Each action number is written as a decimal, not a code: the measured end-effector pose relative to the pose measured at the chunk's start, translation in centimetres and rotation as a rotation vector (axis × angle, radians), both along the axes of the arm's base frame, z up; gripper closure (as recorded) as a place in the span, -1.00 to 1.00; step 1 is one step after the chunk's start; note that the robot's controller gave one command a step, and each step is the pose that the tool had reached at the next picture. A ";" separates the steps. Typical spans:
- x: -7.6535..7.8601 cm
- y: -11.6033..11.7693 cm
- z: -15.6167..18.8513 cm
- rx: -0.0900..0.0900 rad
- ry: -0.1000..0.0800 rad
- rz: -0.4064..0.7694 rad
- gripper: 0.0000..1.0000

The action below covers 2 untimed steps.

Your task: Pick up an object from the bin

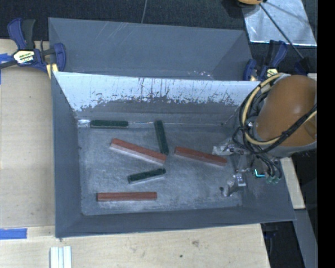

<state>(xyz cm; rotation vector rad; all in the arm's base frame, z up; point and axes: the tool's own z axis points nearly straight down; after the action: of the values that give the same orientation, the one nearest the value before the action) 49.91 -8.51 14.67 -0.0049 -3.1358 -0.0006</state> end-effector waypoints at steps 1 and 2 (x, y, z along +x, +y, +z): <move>0.2 0.0 0.4 -0.001 -0.009 0.003 -1.00; 8.8 1.9 -6.7 -0.001 -0.014 0.209 1.00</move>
Offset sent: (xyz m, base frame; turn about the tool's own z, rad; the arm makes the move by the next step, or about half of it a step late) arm 0.0856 0.0202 -0.0693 -0.2108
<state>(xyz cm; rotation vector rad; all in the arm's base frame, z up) 58.71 -6.57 7.96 0.3233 -3.1327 0.0025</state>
